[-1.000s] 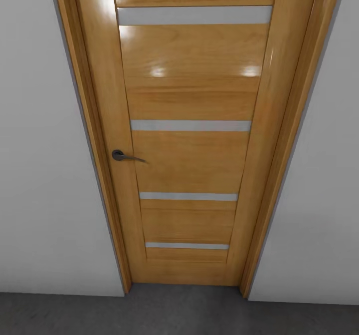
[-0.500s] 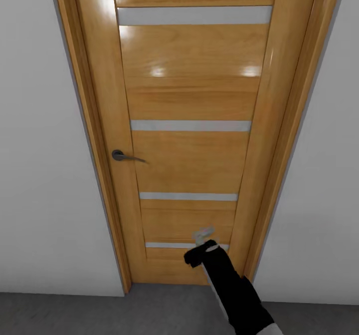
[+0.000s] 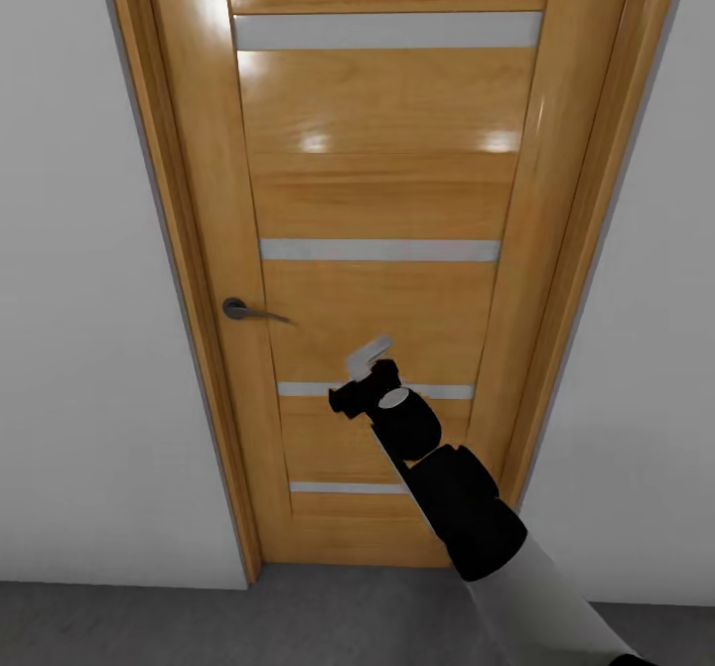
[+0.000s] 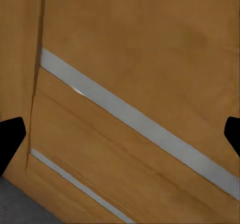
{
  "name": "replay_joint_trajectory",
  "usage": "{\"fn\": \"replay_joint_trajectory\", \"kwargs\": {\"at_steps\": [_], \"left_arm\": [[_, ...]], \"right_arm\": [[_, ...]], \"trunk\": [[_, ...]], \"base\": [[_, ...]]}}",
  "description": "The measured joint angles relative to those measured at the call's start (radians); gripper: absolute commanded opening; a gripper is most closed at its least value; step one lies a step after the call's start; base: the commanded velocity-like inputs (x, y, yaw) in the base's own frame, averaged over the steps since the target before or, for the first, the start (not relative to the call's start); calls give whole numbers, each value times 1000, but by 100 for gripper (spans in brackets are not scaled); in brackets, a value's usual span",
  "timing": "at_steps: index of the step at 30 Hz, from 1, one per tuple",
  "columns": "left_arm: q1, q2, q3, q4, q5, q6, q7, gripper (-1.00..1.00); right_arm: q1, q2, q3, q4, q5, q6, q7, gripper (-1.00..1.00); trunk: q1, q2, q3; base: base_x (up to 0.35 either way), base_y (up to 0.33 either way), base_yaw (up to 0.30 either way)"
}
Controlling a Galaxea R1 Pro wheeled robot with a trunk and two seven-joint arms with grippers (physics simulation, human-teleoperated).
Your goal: Move the two storage containers from the living room to the garage. In the garage, place one container on the floor and stack the other container on top of it (either order is fine).
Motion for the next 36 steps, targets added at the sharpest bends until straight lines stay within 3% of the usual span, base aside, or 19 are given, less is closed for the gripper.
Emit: {"fn": "replay_joint_trajectory", "kwargs": {"at_steps": [1,7,15,21,26,36], "left_arm": [[0,0,1,0,0,0,0,100],[0,1,-1,1,-2,0,-1,100],[0,3,-3,1,1,1,-1,100],[0,3,-3,2,0,1,-1,100],[0,3,-3,2,0,1,-1,100],[0,3,-1,2,-1,1,-1,100]], "right_arm": [[-40,0,10,32,4,-128,0,100],[-47,0,66,135,9,-241,-10,100],[-47,0,84,209,14,-283,-16,100],[-48,0,83,231,81,-305,-23,100],[-47,0,79,234,111,-307,-24,100],[-49,0,63,266,107,-326,-30,100]], "trunk": [[0,0,0],[0,0,0],[-1,0,0],[-1,0,0],[-1,0,0],[-1,0,0]], "base": [[0,0,0],[99,0,0],[293,0,0],[320,0,0],[322,0,0],[322,0,0]]}}
